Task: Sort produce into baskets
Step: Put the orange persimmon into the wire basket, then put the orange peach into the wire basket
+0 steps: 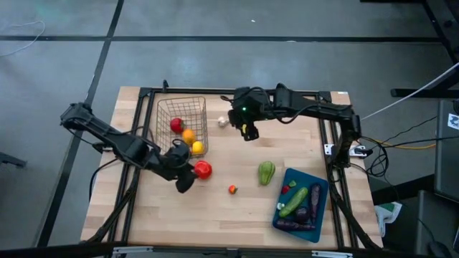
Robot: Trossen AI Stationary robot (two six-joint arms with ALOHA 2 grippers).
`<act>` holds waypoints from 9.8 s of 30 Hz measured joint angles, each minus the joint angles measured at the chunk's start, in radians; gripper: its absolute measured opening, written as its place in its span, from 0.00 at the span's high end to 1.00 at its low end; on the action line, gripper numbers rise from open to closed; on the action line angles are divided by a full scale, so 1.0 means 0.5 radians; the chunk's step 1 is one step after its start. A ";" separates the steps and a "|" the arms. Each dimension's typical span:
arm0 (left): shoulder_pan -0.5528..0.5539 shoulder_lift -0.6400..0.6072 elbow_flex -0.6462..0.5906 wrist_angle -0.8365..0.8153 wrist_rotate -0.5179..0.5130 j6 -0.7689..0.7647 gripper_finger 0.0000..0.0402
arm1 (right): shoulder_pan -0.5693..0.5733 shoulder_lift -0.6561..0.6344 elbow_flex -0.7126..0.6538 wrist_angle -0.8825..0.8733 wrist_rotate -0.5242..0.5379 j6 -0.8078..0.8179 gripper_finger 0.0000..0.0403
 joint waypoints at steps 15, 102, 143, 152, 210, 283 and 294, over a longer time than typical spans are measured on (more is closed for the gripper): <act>0.027 0.140 0.000 -0.219 0.150 -0.387 0.46 | 0.061 -0.208 -0.114 -0.208 0.004 0.208 0.04; 0.004 0.846 0.000 -0.083 -0.191 -1.364 0.04 | 0.719 -0.712 -1.740 0.864 0.034 1.013 0.04; 0.107 1.128 0.001 0.042 -0.391 -1.251 0.04 | 0.719 -0.711 -1.740 0.869 0.033 1.012 0.04; 0.107 1.128 0.001 0.052 -0.392 -1.205 0.20 | 0.719 -0.711 -1.740 0.869 0.033 1.013 0.04; 0.716 -0.132 -0.126 -0.873 -0.269 -0.513 0.26 | 0.719 -0.711 -1.740 0.958 0.033 1.013 0.04; 0.709 -0.130 -0.297 -0.812 0.032 -0.288 0.08 | 0.721 0.041 -1.739 1.869 -0.559 1.471 0.04; 0.709 -0.130 -0.297 -0.812 0.031 -0.288 0.08 | 0.721 0.218 -1.739 2.003 -0.609 1.468 0.04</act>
